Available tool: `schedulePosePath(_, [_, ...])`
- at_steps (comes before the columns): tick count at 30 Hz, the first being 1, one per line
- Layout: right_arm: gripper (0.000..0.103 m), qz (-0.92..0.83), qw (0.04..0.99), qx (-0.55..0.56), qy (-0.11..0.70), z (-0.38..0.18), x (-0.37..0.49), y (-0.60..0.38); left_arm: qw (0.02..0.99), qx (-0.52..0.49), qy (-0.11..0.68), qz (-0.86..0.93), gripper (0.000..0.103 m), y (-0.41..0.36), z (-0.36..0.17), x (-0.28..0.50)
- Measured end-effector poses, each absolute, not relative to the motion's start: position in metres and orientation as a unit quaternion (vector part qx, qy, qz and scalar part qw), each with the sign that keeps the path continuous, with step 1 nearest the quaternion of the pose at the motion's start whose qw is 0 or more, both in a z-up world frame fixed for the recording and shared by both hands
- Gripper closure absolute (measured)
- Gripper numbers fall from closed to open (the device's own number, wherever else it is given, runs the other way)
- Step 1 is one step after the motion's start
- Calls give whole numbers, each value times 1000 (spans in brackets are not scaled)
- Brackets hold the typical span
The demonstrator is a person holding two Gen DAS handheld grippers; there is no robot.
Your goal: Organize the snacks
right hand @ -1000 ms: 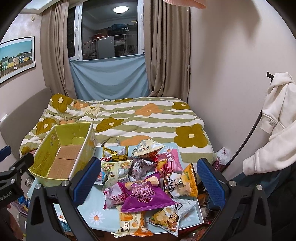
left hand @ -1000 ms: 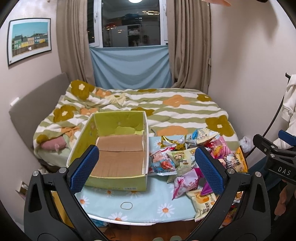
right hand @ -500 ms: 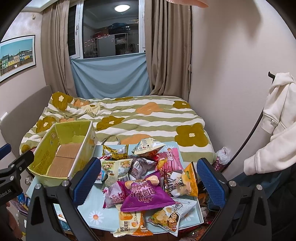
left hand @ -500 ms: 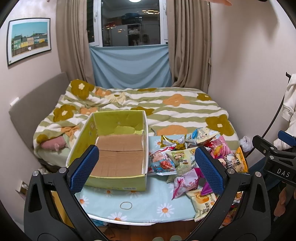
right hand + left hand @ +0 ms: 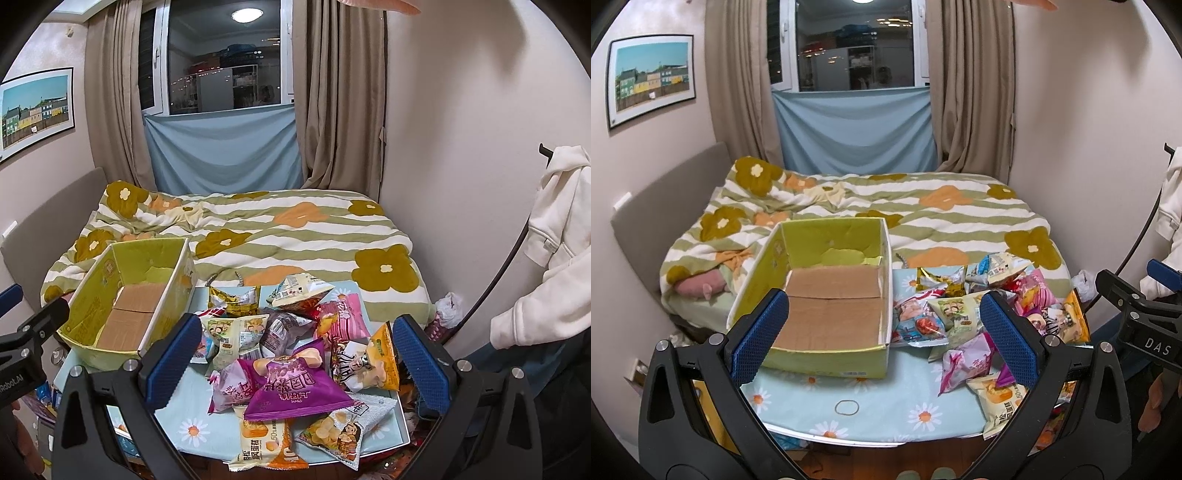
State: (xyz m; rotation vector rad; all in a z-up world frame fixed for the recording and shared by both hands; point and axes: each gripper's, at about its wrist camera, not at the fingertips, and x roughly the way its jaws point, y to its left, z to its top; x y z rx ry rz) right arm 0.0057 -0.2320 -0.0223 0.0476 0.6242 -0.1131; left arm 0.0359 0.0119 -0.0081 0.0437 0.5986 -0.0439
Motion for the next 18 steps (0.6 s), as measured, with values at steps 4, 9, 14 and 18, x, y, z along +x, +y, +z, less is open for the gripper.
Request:
schedulePosePath(4, [0,-54,950,23,306,-23,5,-231,955,22,294,-21,0,12,-8,36])
schedulePosePath(9, [0,-54,950,23,307,-23,3,-227,955,22,295,-22,0,12,-8,36])
schedulePosePath(14, [0,-56,950,24,307,-23,3,-227,955,20,295,-24,0,16,-9,35])
schedulePosePath(18, [0,-59,950,21,306,-22,3,-228,952,12,304,-33,0,19,-11,37])
